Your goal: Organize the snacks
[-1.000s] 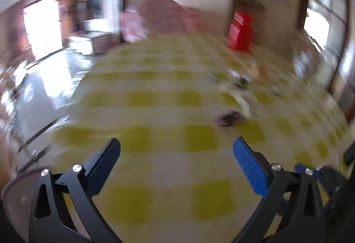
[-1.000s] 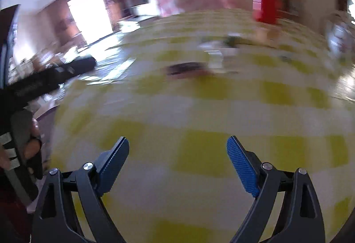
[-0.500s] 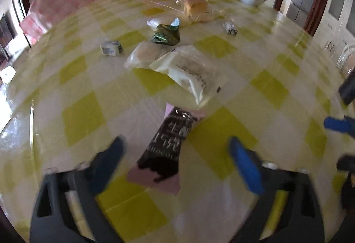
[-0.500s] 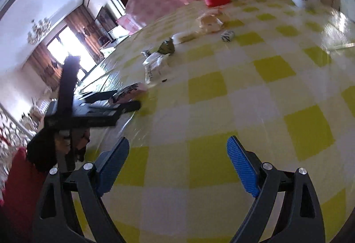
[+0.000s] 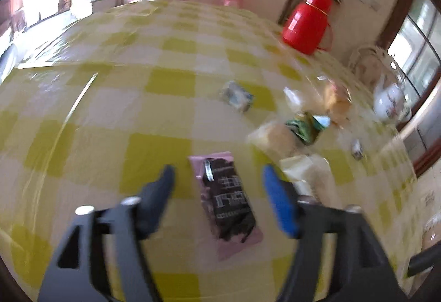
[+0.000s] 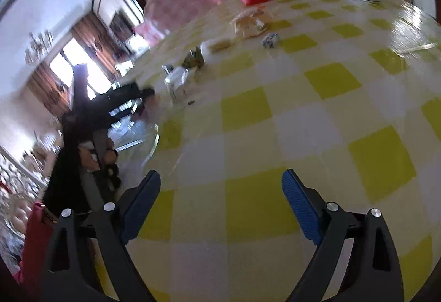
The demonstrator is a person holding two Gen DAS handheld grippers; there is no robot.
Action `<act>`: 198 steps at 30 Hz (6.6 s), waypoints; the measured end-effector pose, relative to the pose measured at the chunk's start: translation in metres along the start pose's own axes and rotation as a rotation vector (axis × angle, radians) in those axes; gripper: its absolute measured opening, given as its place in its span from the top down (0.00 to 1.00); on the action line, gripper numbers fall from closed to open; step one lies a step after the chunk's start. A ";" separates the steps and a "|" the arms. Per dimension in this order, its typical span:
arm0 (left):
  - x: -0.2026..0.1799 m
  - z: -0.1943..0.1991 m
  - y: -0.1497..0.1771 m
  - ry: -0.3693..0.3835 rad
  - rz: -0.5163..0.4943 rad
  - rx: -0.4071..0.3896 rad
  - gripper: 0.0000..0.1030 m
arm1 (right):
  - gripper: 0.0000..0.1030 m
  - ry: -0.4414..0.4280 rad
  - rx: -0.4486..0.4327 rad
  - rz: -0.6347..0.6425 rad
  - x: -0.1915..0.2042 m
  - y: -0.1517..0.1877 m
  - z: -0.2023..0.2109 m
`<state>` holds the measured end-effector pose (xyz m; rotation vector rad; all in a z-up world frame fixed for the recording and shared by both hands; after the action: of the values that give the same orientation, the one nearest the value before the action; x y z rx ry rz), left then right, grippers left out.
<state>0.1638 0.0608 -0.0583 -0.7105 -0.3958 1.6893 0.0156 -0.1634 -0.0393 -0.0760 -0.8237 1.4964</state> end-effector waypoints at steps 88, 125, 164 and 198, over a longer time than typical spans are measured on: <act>-0.052 0.126 0.131 0.106 -0.164 -0.085 0.78 | 0.59 0.096 -0.134 -0.056 0.000 -0.001 0.018; 0.133 0.262 0.189 -0.126 -0.160 -0.160 0.77 | 0.59 -0.144 0.031 0.227 0.193 0.106 0.000; 0.287 0.285 0.188 -0.604 -0.071 -0.095 0.04 | 0.16 -0.261 -0.035 0.661 0.303 0.173 0.042; -0.005 0.024 -0.027 -0.140 0.270 -0.258 0.02 | 0.23 0.183 -0.101 -0.127 -0.080 -0.145 -0.062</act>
<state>0.1695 0.0656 -0.0226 -0.8663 -0.6481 1.9714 0.1809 -0.2259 -0.0440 -0.2285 -0.7415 1.3072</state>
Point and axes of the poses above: each gripper's, at about its wrist camera, not at the fingertips, and z roughly against the way its jaws point, x to its left, y to its underside, the point moved 10 cm from there along -z, roughly the way its jaws point, and after that the axes turned 2 degrees about x, right-handed, at the moved point
